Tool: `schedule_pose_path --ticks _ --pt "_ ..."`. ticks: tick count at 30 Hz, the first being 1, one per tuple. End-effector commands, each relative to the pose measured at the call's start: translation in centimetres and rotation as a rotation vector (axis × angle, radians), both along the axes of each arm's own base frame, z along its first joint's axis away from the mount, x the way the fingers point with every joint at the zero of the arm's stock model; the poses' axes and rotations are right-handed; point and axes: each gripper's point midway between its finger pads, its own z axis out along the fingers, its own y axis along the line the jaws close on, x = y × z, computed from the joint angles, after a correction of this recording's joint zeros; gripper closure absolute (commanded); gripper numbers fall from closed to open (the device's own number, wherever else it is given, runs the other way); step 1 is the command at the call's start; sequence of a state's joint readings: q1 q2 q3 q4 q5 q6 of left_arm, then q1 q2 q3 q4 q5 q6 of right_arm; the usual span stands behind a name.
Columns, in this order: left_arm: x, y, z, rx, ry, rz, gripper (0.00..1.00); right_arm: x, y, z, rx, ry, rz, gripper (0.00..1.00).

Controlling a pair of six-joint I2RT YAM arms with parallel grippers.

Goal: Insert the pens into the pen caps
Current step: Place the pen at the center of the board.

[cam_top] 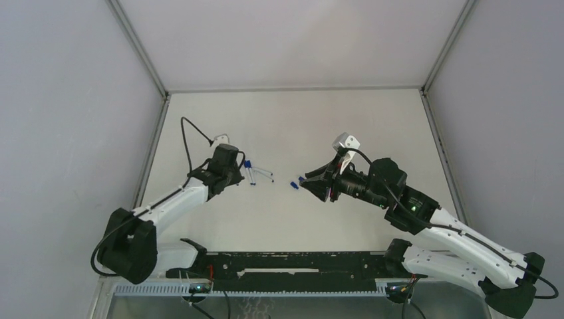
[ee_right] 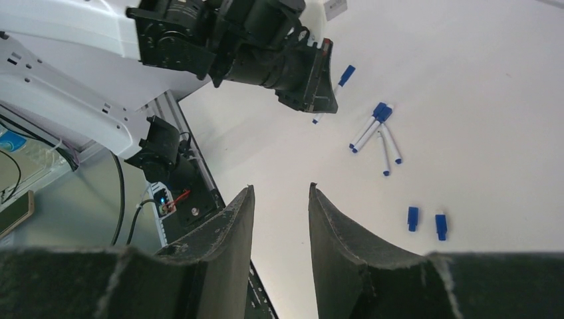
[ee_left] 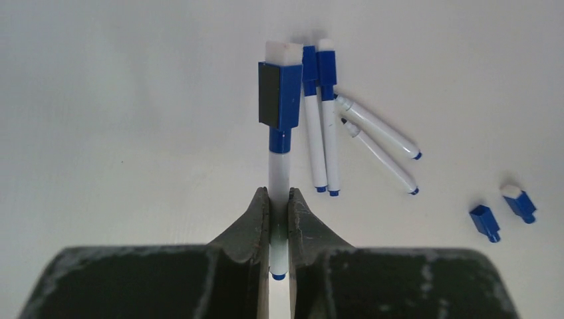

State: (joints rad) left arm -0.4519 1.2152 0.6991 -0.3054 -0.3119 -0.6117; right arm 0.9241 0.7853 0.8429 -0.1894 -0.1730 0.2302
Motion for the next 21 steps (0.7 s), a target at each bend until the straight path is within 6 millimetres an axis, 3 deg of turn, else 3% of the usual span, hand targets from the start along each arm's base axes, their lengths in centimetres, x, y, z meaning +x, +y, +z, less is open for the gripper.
schedule_pose_path --ticks 1,11,18,21 --pt "1.6 -0.3 -0.8 -0.017 -0.024 0.037 1.00 0.0 -0.3 0.2 0.014 0.014 -0.014 0.57" --pt "2.5 -0.8 -5.1 -0.002 0.076 0.040 1.00 -0.2 -0.4 -0.8 0.005 0.043 -0.016 0.57" --pt "3.1 -1.2 -6.3 -0.013 0.101 0.037 0.99 -0.2 -0.4 -1.0 0.000 0.050 -0.017 0.57" --pt "3.1 -1.4 -6.6 -0.021 0.110 0.030 0.91 -0.3 -0.3 -1.1 -0.003 0.052 -0.015 0.57"
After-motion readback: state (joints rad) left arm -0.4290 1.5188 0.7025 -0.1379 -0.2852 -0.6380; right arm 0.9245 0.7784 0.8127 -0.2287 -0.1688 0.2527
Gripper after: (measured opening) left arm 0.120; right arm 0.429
